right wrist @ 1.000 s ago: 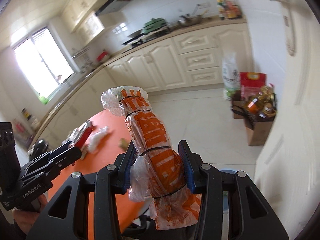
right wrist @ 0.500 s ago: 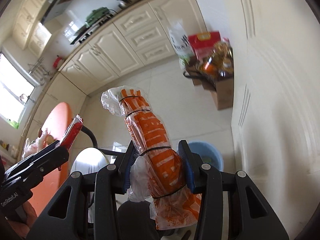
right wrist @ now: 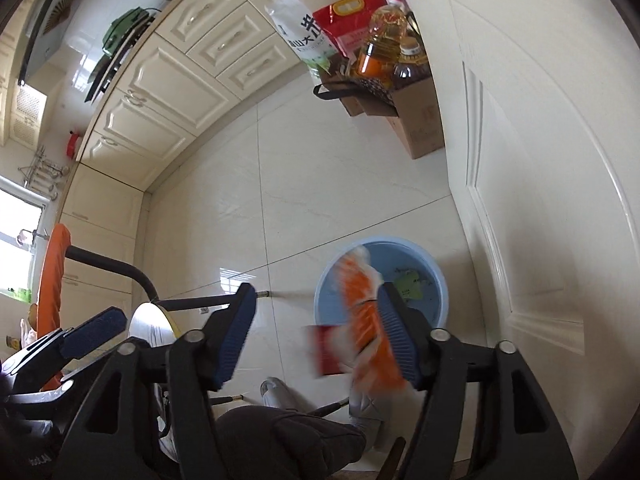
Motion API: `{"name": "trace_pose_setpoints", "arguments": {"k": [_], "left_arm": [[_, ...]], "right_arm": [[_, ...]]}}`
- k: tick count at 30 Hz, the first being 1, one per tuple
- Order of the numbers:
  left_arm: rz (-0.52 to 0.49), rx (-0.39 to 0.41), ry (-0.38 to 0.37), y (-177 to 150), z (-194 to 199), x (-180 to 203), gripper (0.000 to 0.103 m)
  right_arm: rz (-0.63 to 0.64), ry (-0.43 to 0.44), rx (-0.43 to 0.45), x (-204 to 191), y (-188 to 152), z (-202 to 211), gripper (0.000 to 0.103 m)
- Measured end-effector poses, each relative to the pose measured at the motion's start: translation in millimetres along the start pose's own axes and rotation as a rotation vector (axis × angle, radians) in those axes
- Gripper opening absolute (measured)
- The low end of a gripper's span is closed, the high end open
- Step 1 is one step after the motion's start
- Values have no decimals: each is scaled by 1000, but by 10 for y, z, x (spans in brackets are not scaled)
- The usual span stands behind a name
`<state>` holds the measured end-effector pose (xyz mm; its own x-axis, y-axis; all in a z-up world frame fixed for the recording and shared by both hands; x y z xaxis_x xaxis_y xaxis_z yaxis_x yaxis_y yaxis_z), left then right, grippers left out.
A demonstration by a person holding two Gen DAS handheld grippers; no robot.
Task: Collect trash
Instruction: 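Carry the wrapper and orange bundle to the blue bin and open both tools, then return both open tools to the orange table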
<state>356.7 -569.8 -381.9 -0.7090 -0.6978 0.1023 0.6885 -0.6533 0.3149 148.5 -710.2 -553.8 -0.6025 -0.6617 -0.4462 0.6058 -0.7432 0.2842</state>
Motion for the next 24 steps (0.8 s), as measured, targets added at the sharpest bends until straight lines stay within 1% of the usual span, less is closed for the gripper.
{"name": "trace_pose_setpoints", "arguments": {"k": [1,3,4,5,6,8,11,13,16,19,21,24], "left_arm": [[0,8,8,-6,14,26,70],[-5,28,27,-57,41,72,72],[-7,39,31,-111,70,78,75],[-9,53,40,-97,106,118,79],[-9,67,51,-176,157,114,80],[-14,98,80,-261,293,142,89],[-19,165,105,-443,534,196,96],[-24,198,116,-597,708,208,99],[-14,239,101,-809,948,199,102],[4,292,93,-1081,1216,22,102],[22,334,80,-1238,1460,-76,102],[55,412,75,-1511,1888,-358,102]], "right_arm": [[0,-9,4,18,1,6,78],[0,-17,14,23,8,46,81],[1,-26,18,15,6,75,85],[5,-33,24,1,0,99,89],[10,-36,30,-16,2,124,92],[27,-52,42,-84,2,187,98],[37,-59,75,-211,-2,332,100],[36,-64,103,-286,-11,463,102],[28,-51,154,-445,-25,738,103],[52,-36,221,-686,-11,1074,103],[74,-34,267,-860,-6,1305,103],[112,-9,339,-1170,10,1679,103]]}}
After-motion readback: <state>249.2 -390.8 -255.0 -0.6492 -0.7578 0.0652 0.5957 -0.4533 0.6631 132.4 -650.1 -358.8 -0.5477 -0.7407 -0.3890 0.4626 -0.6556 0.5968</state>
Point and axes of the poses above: each gripper's, at about its wrist camera, not at the fingertips, and z roughly against the way its jaws point, x to its right, y to its top, the point moved 3 cm from there along -z, roughly the way its jaws point, and after that the axes turned 6 degrees about z, right-handed, at the moved point
